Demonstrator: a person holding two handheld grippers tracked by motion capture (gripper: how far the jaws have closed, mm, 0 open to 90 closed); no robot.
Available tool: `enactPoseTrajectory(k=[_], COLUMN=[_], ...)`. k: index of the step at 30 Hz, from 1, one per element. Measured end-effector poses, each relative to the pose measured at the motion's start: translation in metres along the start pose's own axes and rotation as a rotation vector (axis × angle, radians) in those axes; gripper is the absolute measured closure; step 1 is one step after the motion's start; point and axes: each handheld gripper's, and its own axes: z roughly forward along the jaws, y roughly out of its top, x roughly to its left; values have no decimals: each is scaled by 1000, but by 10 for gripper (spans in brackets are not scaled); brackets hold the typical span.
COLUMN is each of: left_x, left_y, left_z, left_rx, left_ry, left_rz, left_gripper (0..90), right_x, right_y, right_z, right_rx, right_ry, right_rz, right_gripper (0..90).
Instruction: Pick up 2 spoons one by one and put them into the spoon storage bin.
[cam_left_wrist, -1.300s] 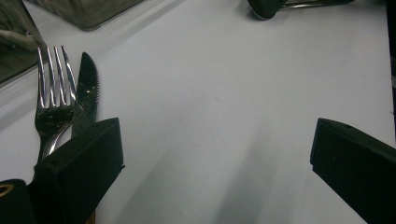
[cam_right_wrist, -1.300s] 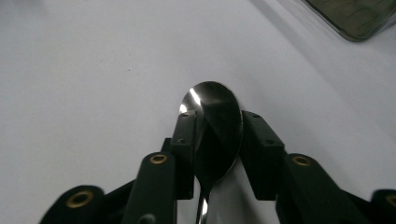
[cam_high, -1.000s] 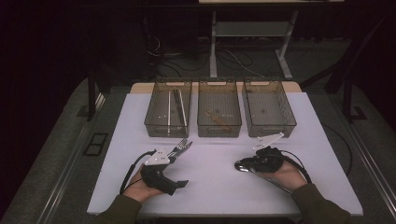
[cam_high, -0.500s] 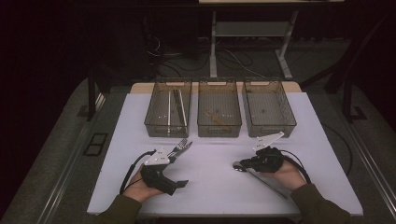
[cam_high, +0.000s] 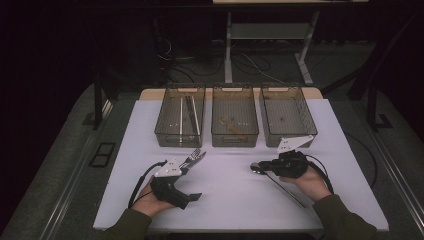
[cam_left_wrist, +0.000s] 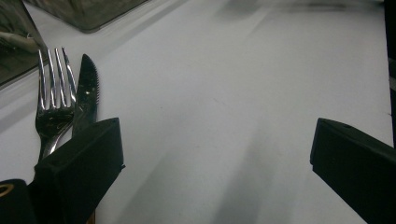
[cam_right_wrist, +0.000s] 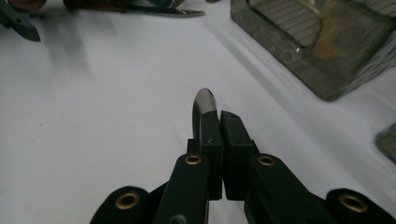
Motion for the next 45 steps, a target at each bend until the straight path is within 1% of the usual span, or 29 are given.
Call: enactPoseTrajectory(k=[4,10,17,23,30,32,35,38,40,45], left_x=[0,1,2,1,1,1,1,1,0,0], left_y=[0,0,0,0,0,0,0,0,1,1], left_z=[0,0,-1,-1,-1,-2,-2,-3,-3,-3], left_rx=[-2,-4,-9,-18,-30,-36,-40,-45,-49,-52], left_ry=[0,3,1,-4,-10,-13,-14,-17,-19,-22], left_rz=[-4,-9,-15,-16,-31,-29,-34,-34,-32,-34], left_gripper=[9,9,9,9,9,9,9,9,9,9], right_x=[-4,-11,-21,-28,-43,-47,-54,-61,-65,-78], right_y=[5,18,41,65,88,96,110,121,129,145], right_z=[-5,-13,-16,-17,-10,-8,-5,-2,1,13], right_rx=[-37,-87,-146,-172,-175,-173,-181,-191,-197,-210], right_ry=[-21,-47,-77,-109,-143,-161,-185,-203,-220,-244], right_rz=[13,21,33,27,53,60,54,67,68,96], right_gripper=[885,886,885,885,885,885,885,885,885,885])
